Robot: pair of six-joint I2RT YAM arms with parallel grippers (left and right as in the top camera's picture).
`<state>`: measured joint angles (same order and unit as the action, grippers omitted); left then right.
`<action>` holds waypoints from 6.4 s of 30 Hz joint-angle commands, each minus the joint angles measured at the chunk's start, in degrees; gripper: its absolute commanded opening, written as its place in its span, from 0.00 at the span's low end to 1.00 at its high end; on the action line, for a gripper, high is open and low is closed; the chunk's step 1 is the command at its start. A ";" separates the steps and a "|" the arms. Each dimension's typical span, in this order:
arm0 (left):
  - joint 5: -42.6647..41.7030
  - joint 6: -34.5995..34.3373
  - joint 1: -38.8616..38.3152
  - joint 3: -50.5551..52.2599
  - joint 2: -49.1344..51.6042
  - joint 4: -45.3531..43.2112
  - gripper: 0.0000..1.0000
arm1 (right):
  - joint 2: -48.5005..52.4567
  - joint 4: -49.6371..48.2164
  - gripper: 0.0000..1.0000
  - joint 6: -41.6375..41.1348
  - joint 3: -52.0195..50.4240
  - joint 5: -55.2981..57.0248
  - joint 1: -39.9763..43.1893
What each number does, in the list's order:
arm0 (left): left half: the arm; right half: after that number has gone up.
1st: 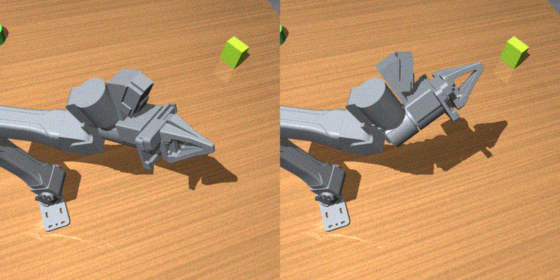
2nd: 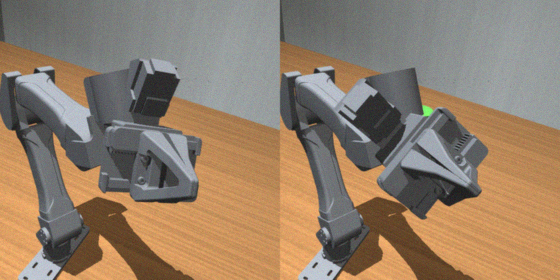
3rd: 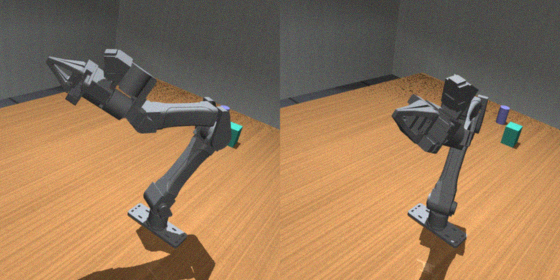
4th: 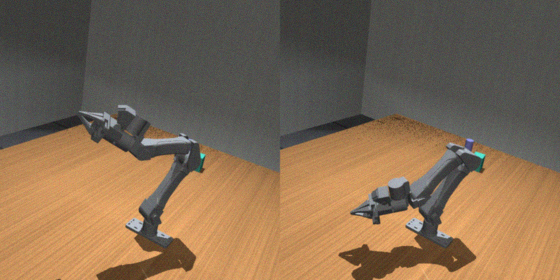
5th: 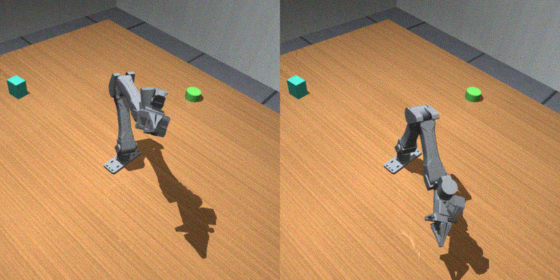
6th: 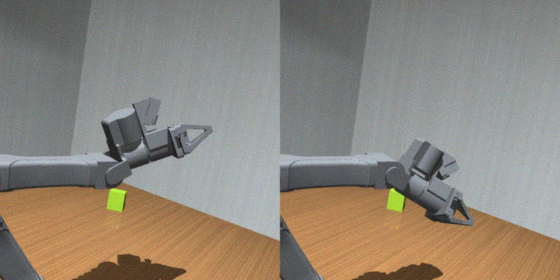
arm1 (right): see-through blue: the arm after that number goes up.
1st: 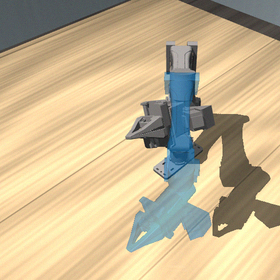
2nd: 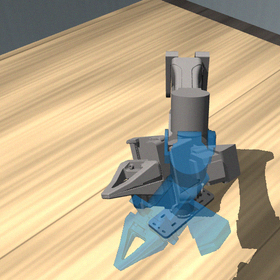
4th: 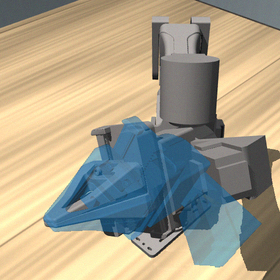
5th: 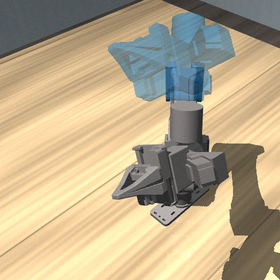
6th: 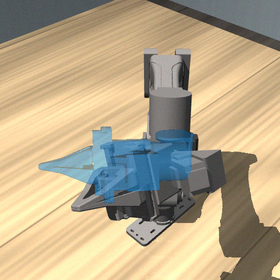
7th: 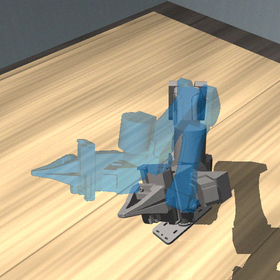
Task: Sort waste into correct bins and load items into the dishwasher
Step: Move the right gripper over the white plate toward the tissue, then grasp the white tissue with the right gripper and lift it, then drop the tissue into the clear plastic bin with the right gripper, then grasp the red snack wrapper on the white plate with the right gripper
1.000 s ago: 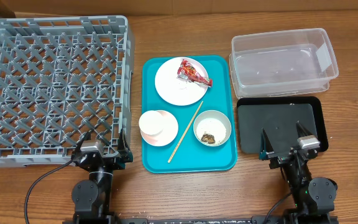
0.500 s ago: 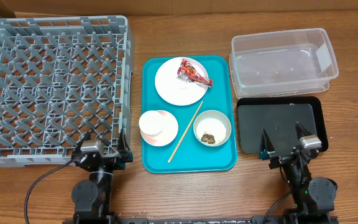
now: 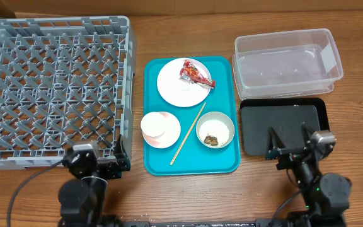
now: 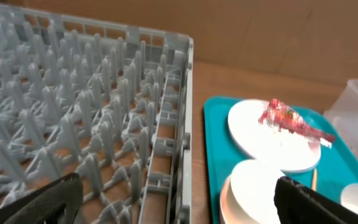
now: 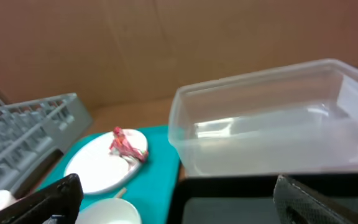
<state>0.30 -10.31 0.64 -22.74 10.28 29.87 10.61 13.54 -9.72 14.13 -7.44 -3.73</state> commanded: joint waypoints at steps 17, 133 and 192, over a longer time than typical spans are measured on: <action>-4.31 0.00 0.46 -31.71 32.06 25.83 1.00 | 54.64 40.19 1.00 4.20 57.96 -9.97 0.11; -4.39 -0.02 0.46 -32.92 32.74 26.91 1.00 | 99.93 26.43 0.04 7.93 83.12 11.08 -25.53; -4.39 -0.02 0.46 -32.92 32.79 27.56 1.00 | 114.79 22.71 0.53 14.01 80.63 -2.23 -22.99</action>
<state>-3.46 -10.33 0.64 -54.15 42.94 57.47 124.75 36.29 4.45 95.02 -8.56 -25.58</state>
